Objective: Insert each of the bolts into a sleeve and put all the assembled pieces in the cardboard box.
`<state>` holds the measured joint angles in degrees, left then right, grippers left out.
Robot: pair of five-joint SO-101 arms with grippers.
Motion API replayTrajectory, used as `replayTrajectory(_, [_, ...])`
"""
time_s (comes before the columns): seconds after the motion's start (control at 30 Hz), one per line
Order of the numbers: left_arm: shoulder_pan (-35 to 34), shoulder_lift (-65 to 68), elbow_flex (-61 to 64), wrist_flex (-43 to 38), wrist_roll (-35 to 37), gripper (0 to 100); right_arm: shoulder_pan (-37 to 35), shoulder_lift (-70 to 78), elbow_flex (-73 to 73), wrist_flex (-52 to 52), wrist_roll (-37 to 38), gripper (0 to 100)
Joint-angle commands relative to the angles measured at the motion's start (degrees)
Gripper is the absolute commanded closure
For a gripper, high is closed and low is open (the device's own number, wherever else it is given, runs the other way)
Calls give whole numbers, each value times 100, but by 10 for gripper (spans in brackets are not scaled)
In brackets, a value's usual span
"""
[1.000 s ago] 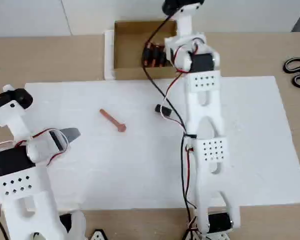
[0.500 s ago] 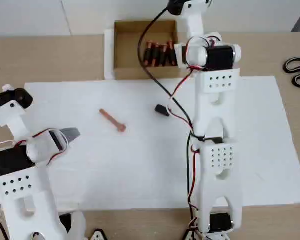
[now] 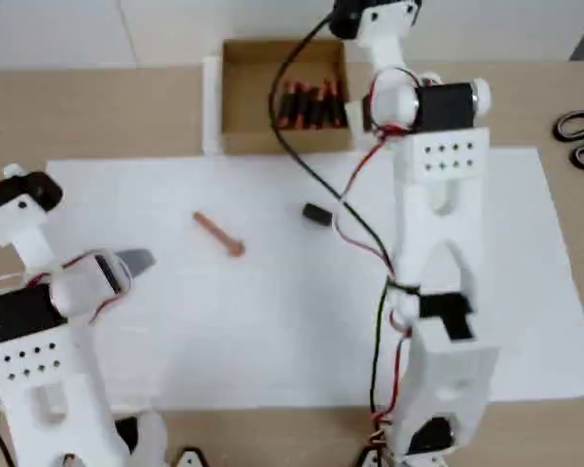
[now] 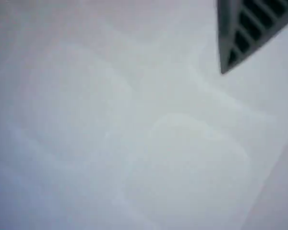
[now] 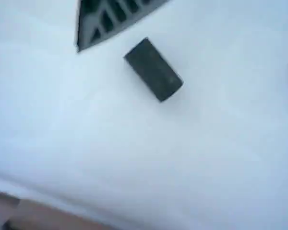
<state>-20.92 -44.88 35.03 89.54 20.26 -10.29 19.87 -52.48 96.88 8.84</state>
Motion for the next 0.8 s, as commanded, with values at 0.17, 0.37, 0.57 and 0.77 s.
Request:
replayTrajectory(0.17, [-35,-105,-13,0,-18,668,-145,-242,1389,-259,62,824])
replayTrajectory(0.37, [-35,-105,-13,0,-18,668,-699,927,1389,-251,1090,804])
replayTrajectory(0.57, [-35,-105,-13,0,-18,668,-919,1657,1310,-602,1793,787])
replayTrajectory(0.77, [-35,-105,-13,0,-18,668,-919,1956,1284,-927,2215,787])
